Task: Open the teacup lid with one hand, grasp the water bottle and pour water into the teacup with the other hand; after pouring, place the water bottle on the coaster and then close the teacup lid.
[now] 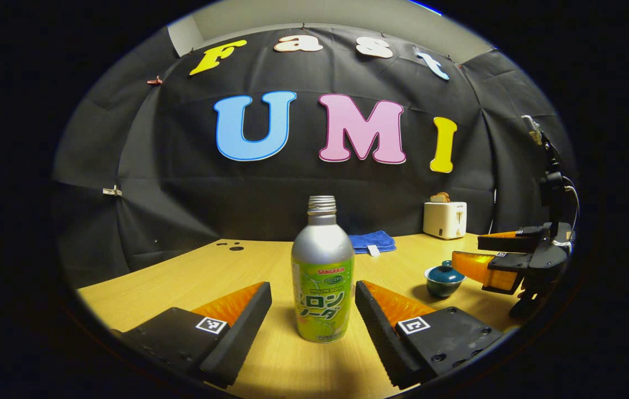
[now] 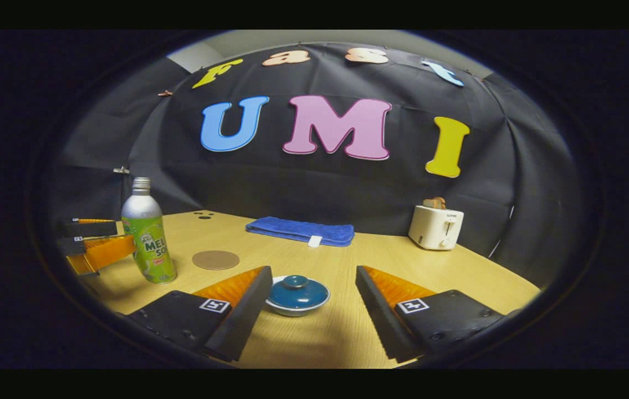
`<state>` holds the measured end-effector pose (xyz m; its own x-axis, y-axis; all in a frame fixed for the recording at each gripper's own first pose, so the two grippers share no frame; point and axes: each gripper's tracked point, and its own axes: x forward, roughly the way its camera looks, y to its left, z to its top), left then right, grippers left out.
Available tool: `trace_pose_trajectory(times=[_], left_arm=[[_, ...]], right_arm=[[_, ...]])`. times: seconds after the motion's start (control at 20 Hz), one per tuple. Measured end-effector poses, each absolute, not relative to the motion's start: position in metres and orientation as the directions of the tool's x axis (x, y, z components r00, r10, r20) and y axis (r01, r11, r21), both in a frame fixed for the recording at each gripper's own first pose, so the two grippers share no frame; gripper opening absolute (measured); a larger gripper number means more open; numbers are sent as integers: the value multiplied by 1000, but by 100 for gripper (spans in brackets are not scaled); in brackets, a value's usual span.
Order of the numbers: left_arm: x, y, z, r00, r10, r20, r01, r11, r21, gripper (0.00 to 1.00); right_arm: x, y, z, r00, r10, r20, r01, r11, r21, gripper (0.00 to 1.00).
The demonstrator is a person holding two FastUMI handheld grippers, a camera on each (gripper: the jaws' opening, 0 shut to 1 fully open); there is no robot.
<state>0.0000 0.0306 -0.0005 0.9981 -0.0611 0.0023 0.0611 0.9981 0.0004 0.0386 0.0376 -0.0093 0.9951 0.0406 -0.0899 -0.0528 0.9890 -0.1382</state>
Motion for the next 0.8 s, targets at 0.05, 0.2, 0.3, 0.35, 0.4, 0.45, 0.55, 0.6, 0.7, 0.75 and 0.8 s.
trace_pose_trajectory(times=[0.05, 0.2, 0.3, 0.35, 0.4, 0.45, 0.55, 0.6, 0.7, 0.75, 0.8], left_arm=[[0, 31, -1, 998, -59, 2, 59, 998, 1, 96], [0, 32, -1, 998, -58, 2, 58, 998, 1, 96], [0, 32, -2, 998, -58, 2, 58, 998, 1, 96], [0, 32, -1, 998, -57, 2, 57, 998, 1, 96], [0, 32, -2, 998, -57, 2, 57, 998, 2, 96], [0, 32, -1, 998, -57, 2, 57, 998, 1, 96], [0, 32, -1, 998, -57, 2, 57, 998, 1, 96], [0, 32, 0, 998, -57, 2, 57, 998, 1, 96], [0, 32, 0, 998, -57, 2, 57, 998, 1, 96], [0, 32, -1, 998, -57, 2, 57, 998, 1, 96], [0, 32, -2, 998, -57, 2, 57, 998, 1, 96]], right_arm=[[42, 41, -13, 993, 43, -109, -59, 988, -143, 90], [55, 46, -26, 984, 48, -173, -74, 986, -148, 69], [62, 49, -32, 979, 52, -198, -86, 983, -162, 68], [65, 48, -35, 976, 50, -211, -88, 980, -177, 68], [67, 49, -37, 974, 50, -222, -92, 978, -185, 69], [69, 51, -37, 973, 48, -225, -93, 977, -193, 69], [70, 54, -39, 970, 55, -236, -102, 976, -192, 59], [70, 53, -38, 970, 53, -235, -100, 976, -194, 51], [72, 56, -37, 970, 59, -237, -107, 975, -196, 47], [70, 54, -37, 970, 54, -239, -104, 973, -204, 42], [72, 53, -36, 971, 50, -234, -99, 974, -204, 39]])
